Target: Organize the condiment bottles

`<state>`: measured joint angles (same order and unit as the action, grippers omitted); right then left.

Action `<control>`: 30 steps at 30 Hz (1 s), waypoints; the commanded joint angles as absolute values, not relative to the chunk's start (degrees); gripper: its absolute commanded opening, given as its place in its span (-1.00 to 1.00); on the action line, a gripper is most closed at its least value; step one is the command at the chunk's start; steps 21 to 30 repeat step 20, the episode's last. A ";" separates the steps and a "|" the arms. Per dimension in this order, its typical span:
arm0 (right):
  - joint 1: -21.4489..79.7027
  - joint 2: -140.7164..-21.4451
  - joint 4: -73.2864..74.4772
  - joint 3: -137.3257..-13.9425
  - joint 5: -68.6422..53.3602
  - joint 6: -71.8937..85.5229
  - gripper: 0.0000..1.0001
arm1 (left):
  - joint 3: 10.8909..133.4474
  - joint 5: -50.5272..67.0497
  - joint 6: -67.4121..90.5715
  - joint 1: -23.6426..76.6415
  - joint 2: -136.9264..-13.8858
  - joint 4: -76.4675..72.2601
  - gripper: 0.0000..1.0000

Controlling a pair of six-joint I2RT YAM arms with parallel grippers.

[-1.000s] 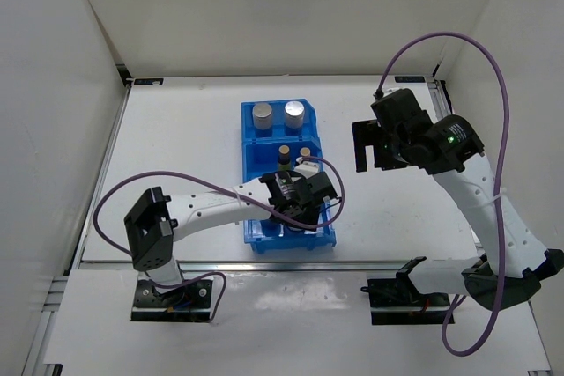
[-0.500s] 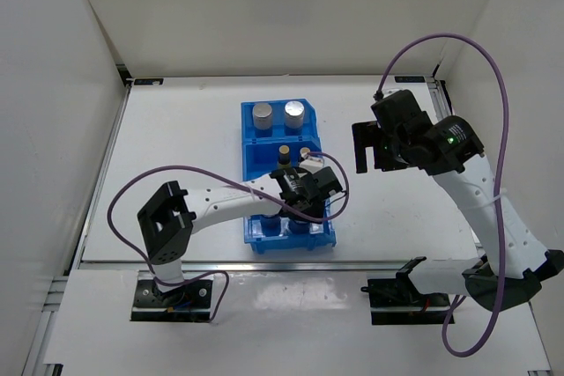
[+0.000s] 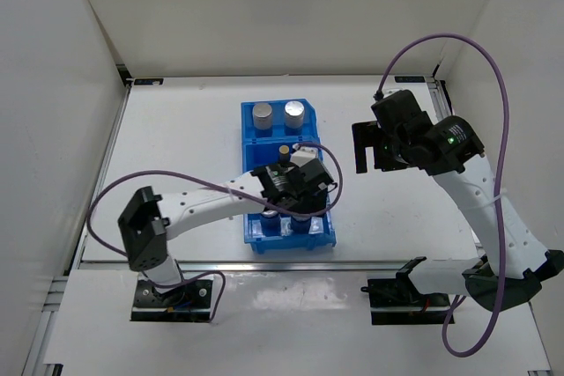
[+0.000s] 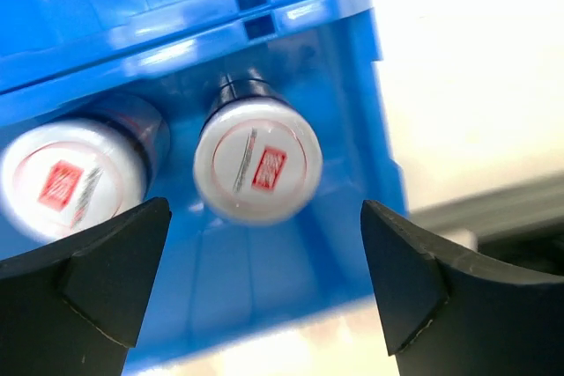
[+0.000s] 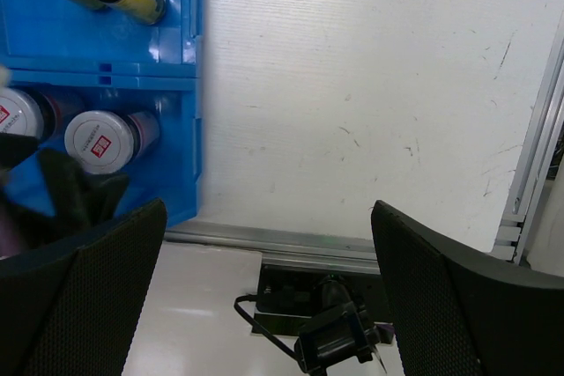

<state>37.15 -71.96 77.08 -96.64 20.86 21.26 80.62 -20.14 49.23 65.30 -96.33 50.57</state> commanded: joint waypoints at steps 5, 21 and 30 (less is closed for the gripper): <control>37.00 -71.72 83.32 -98.96 22.93 22.59 1.00 | 82.96 -24.34 46.68 65.13 -79.29 50.27 1.00; 37.00 -67.59 83.50 -99.84 30.93 22.59 1.00 | 75.77 -50.52 34.54 64.51 -50.03 50.27 1.00; 37.00 -67.59 83.50 -99.84 30.93 22.59 1.00 | 75.77 -50.52 34.54 64.51 -50.03 50.27 1.00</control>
